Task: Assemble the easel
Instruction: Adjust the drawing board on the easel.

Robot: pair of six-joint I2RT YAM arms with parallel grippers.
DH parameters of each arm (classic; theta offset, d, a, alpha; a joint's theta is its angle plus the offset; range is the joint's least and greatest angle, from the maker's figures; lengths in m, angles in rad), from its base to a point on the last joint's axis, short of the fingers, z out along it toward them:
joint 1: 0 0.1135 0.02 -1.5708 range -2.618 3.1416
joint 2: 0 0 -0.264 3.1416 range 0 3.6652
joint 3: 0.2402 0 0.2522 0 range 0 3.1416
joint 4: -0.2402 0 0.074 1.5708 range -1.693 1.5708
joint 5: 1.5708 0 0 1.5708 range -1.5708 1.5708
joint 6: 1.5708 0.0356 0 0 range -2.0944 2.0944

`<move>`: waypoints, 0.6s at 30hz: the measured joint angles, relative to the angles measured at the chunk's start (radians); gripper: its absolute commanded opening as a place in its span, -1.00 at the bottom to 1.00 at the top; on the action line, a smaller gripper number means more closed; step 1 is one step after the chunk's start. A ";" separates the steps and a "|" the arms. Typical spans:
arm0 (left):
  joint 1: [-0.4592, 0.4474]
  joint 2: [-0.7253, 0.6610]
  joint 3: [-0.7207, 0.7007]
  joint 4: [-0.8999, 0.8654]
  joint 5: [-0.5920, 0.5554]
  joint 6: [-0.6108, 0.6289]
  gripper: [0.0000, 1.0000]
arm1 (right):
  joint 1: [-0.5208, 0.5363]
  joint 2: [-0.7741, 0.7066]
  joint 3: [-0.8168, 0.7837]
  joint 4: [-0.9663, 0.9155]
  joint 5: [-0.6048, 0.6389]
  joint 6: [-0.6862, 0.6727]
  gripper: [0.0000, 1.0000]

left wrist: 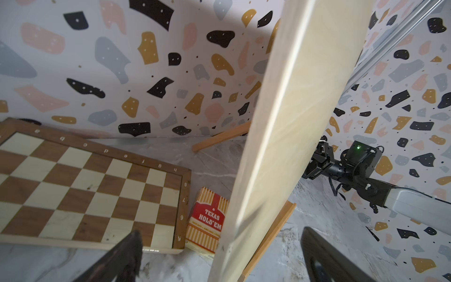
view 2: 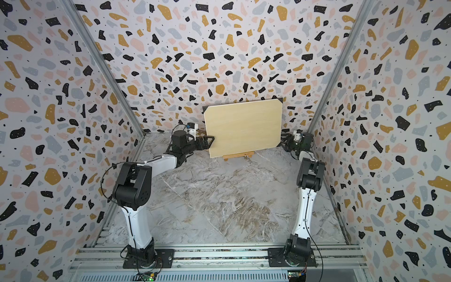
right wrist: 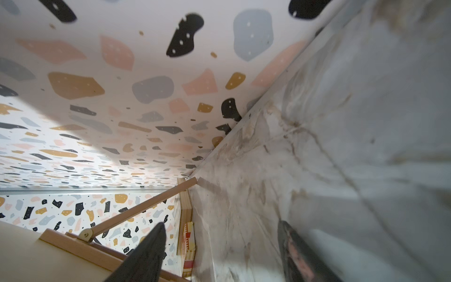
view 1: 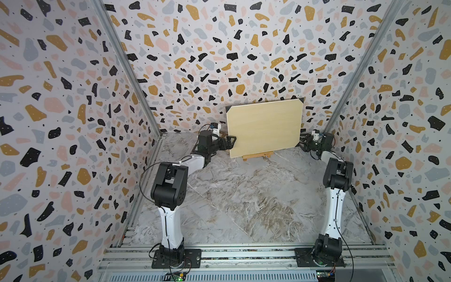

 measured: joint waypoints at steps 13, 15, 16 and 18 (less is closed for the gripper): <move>0.064 -0.091 -0.117 0.003 -0.003 -0.013 0.98 | 0.031 -0.255 -0.338 0.016 0.089 -0.114 0.45; 0.063 -0.124 -0.132 -0.017 -0.021 -0.014 0.98 | 0.011 -0.274 -0.350 0.015 0.115 -0.125 0.45; 0.063 -0.142 -0.137 -0.035 -0.032 -0.015 0.99 | 0.001 -0.278 -0.349 0.013 0.127 -0.132 0.45; 0.062 -0.180 -0.150 -0.066 -0.051 -0.026 0.94 | -0.011 -0.279 -0.328 -0.011 0.151 -0.153 0.45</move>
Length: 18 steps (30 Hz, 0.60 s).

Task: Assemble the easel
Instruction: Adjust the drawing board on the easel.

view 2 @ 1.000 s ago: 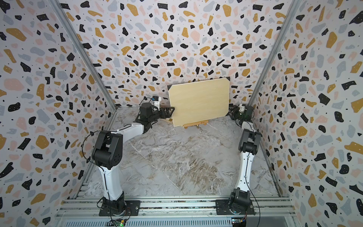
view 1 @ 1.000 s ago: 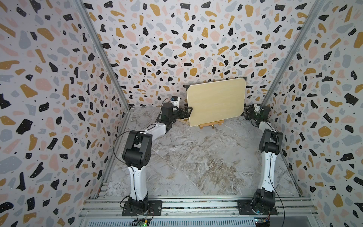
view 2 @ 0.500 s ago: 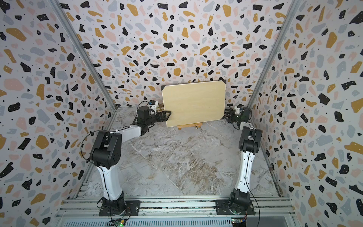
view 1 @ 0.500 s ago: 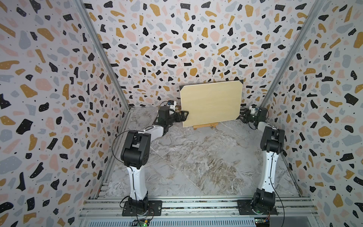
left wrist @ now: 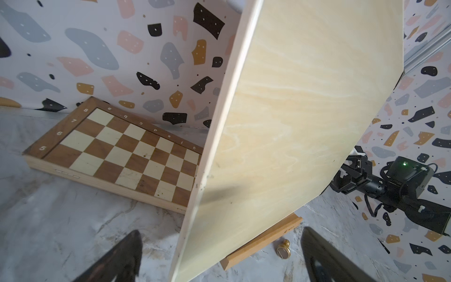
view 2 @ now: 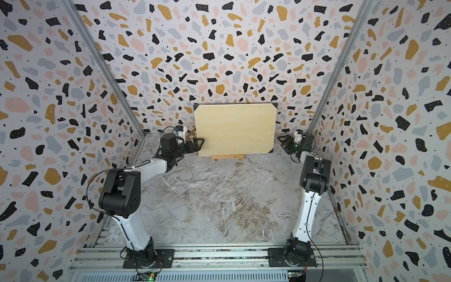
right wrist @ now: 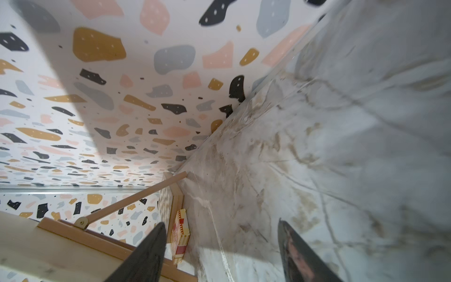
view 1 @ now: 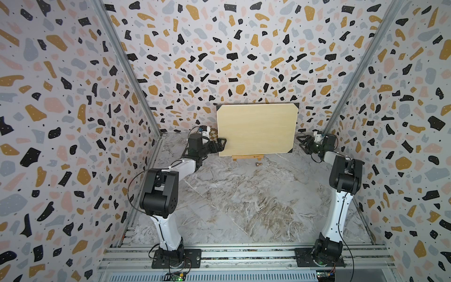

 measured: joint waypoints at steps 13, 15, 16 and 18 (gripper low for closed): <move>-0.182 -0.064 -0.037 -0.260 -0.065 -0.164 0.87 | 0.055 0.063 0.260 -0.144 0.050 -0.077 0.45; -0.187 -0.031 -0.037 -0.265 -0.065 -0.184 0.87 | 0.069 0.069 0.264 -0.158 0.050 -0.084 0.45; -0.189 -0.011 -0.037 -0.264 -0.070 -0.192 0.87 | 0.074 0.071 0.264 -0.166 0.050 -0.087 0.45; -0.192 0.025 -0.037 -0.263 -0.074 -0.200 0.86 | 0.079 0.076 0.265 -0.178 0.050 -0.093 0.45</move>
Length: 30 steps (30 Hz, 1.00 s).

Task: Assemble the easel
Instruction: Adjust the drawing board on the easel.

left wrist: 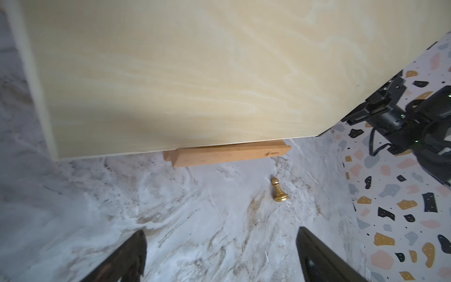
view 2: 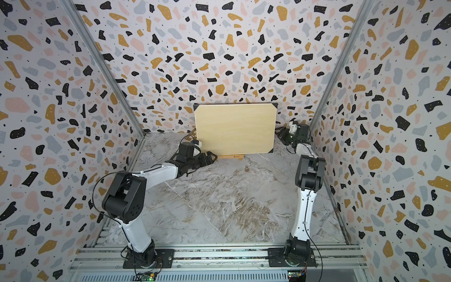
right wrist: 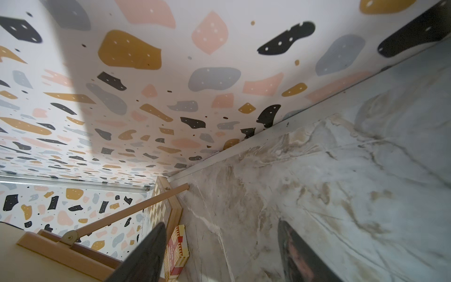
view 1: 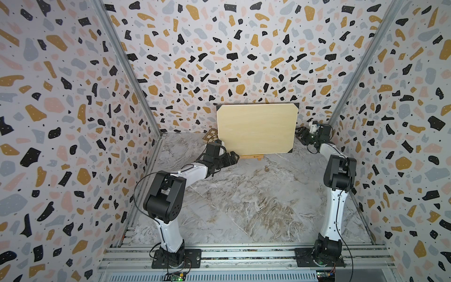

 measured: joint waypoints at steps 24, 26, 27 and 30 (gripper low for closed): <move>-0.018 0.200 0.110 0.219 -0.059 0.054 0.85 | 0.000 0.003 0.000 -0.029 0.018 -0.026 0.45; -0.018 0.214 0.126 0.218 -0.059 0.057 0.85 | 0.000 0.003 0.000 -0.029 0.018 -0.026 0.45; -0.018 0.219 0.130 0.219 -0.058 0.059 0.85 | 0.000 0.003 0.000 -0.028 0.018 -0.026 0.45; -0.018 0.229 0.135 0.227 -0.044 0.058 0.83 | 0.002 0.003 0.000 -0.027 0.018 -0.026 0.45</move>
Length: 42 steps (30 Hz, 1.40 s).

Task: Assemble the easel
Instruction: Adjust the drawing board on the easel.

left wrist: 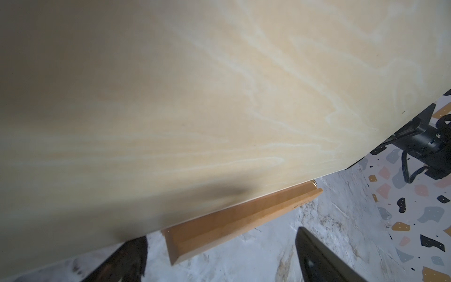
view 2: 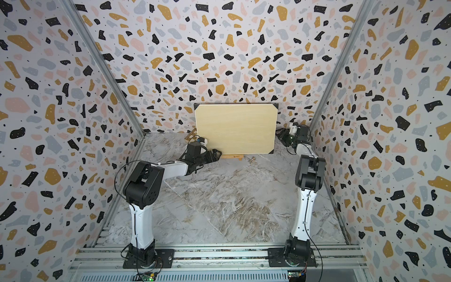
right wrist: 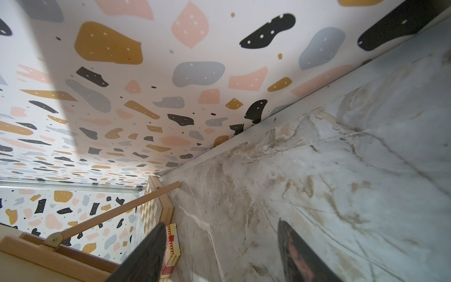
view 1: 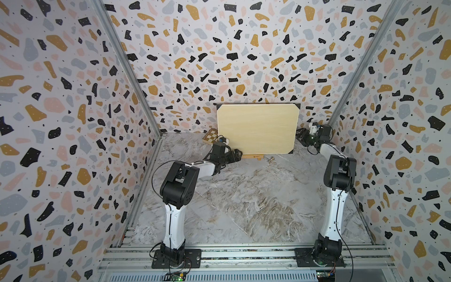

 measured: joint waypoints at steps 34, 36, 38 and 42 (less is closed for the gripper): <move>-0.049 -0.001 0.018 -0.036 -0.031 0.014 0.83 | 0.048 -0.116 -0.295 0.151 0.061 0.008 0.45; -0.050 -0.005 0.018 -0.043 -0.031 0.014 0.83 | 0.055 -0.123 -0.309 0.157 0.065 0.009 0.45; -0.051 -0.008 0.018 -0.048 -0.031 0.014 0.84 | 0.060 -0.127 -0.323 0.167 0.067 0.010 0.45; -0.051 -0.012 0.018 -0.058 -0.031 0.014 0.83 | 0.061 -0.133 -0.349 0.179 0.069 0.012 0.45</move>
